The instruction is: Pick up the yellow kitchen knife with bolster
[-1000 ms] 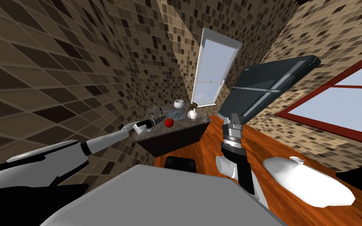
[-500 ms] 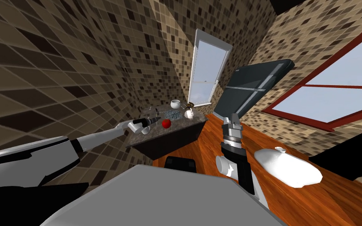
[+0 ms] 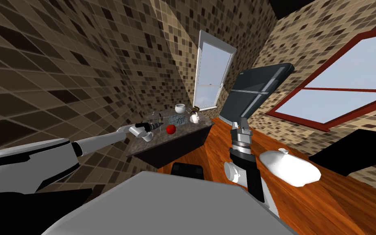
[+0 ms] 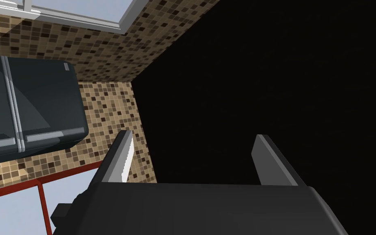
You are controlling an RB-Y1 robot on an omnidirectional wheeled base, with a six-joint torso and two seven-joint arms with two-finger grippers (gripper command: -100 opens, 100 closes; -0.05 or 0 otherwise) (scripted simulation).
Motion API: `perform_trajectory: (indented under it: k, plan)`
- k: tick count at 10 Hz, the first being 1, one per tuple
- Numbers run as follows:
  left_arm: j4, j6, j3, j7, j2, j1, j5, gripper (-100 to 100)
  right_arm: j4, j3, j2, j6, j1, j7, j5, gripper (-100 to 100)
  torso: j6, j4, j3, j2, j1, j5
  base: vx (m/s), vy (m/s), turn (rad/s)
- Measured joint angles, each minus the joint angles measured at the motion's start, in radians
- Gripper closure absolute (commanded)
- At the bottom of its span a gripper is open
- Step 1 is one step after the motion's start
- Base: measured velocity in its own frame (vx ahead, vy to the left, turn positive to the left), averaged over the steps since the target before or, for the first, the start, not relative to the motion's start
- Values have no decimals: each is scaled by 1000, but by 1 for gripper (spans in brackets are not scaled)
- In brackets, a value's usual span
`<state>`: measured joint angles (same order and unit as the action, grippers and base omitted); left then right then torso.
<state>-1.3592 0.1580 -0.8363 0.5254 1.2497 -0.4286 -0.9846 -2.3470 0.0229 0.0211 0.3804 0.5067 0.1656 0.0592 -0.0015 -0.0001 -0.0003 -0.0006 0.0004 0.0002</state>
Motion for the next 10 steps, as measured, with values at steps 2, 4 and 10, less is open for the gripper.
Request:
perform_trajectory:
  k: [2, 4, 10]
  plan:
    - [26, 33, -13, 19, 30, -2, -35, -100, 0, 0, 0, 0, 0, 0, 0, 0, 0, 0, 0, -1, 0, 0, 14, -1, -52]
    - [72, 56, -60, 49, 42, -40, -93, -100, 0, 0, 0, 0, 0, 0, 0, 0, 1, 0, 0, -1, -1, 0, 18, -8, -167]
    - [155, 146, -124, 111, 102, -58, -231, -100, 0, 0, 0, 0, 0, 0, 0, 0, 0, 0, 0, 0, -1, 0, 25, -9, -123]
